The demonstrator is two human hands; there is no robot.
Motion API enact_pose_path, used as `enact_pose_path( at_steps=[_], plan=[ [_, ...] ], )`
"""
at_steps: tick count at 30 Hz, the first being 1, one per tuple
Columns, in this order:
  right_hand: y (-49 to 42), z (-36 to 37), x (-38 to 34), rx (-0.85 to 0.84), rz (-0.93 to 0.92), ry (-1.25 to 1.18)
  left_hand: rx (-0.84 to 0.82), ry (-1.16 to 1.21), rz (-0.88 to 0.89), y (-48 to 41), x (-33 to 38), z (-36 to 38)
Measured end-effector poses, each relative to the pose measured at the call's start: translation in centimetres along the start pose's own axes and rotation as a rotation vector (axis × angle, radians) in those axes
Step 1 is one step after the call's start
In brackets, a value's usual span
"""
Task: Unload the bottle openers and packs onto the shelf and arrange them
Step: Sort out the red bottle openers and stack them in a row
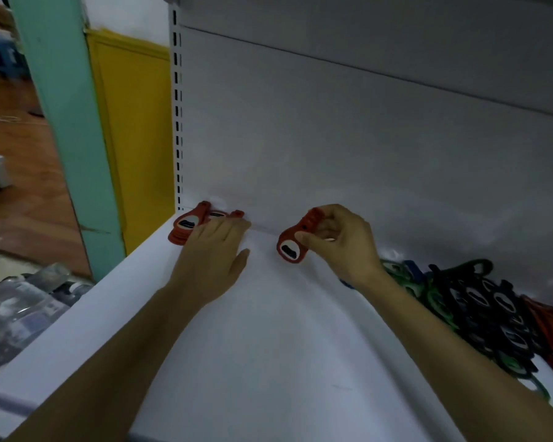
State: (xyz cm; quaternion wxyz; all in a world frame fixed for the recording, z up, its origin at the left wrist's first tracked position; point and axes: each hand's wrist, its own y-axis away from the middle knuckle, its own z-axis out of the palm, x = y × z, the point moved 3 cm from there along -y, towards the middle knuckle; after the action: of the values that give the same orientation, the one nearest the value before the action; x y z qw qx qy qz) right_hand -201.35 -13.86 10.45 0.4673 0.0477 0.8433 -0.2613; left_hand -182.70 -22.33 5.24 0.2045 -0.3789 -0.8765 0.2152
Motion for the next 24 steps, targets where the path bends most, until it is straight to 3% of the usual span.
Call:
enact_pose_path(
  at_steps=[6, 11, 22, 24],
  plan=[
    [-2.4, 6.1, 0.6, -0.038, -0.376, 0.433, -0.025, -0.035, -0.043, -0.4, -1.8, 1.1],
    [-3.3, 9.0, 2.3, -0.161, -0.5, 0.628, 0.038, 0.0, -0.06, -0.3, -2.1, 1.6],
    [-3.7, 9.2, 3.0, -0.477, -0.35, 0.408, 0.086, -0.023, -0.051, -0.3, -1.8, 1.6],
    [-3.3, 9.2, 3.0, -0.459, -0.301, 0.358, 0.091, -0.008, -0.056, -0.3, -1.7, 1.5]
  ],
)
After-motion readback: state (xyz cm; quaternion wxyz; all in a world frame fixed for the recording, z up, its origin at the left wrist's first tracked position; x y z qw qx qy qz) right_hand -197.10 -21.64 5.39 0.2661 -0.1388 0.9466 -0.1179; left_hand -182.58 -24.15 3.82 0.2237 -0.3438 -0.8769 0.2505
